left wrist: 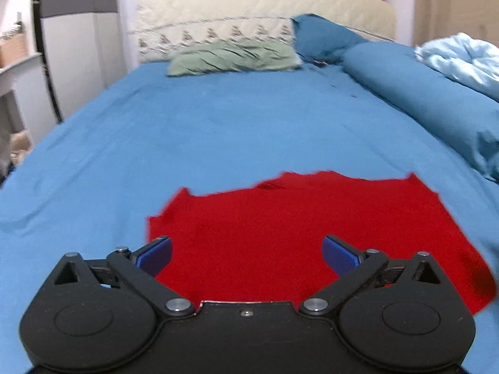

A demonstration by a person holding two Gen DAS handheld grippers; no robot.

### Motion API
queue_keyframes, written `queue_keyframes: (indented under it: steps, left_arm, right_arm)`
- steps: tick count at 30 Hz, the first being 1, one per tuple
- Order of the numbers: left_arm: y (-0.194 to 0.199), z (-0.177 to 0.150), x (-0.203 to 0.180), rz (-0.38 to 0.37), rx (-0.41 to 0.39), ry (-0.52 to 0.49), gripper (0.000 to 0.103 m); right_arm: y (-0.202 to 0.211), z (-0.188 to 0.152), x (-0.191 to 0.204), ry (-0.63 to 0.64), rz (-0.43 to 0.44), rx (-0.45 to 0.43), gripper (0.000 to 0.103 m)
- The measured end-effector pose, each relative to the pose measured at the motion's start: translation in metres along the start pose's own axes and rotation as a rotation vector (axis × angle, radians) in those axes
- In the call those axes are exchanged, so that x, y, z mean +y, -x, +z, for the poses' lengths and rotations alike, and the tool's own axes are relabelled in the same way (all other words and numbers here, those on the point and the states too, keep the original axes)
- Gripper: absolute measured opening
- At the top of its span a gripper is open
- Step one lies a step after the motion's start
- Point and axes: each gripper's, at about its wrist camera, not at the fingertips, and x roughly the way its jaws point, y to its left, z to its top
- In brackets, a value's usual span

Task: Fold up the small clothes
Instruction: 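Lay the lifted hem over the collar and open both grippers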

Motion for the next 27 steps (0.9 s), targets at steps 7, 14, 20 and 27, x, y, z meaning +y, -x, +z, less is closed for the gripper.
queue_keyframes:
  steps: [7, 14, 20, 27]
  left_arm:
    - [-0.035, -0.017, -0.047, -0.010, 0.093, -0.061, 0.103]
    - [-0.060, -0.029, -0.062, -0.017, 0.116, -0.077, 0.103]
    - [-0.086, -0.038, -0.061, -0.007, 0.198, -0.056, 0.103]
    - [-0.091, -0.023, -0.048, -0.042, 0.271, 0.001, 0.101]
  right_arm:
    - [-0.045, -0.055, -0.007, -0.087, -0.006, 0.128, 0.103]
    - [-0.077, -0.086, 0.007, -0.029, 0.002, 0.114, 0.072]
    - [-0.077, -0.074, 0.011, -0.025, 0.081, 0.168, 0.029]
    - [-0.053, -0.016, 0.022, -0.184, 0.167, 0.156, 0.027]
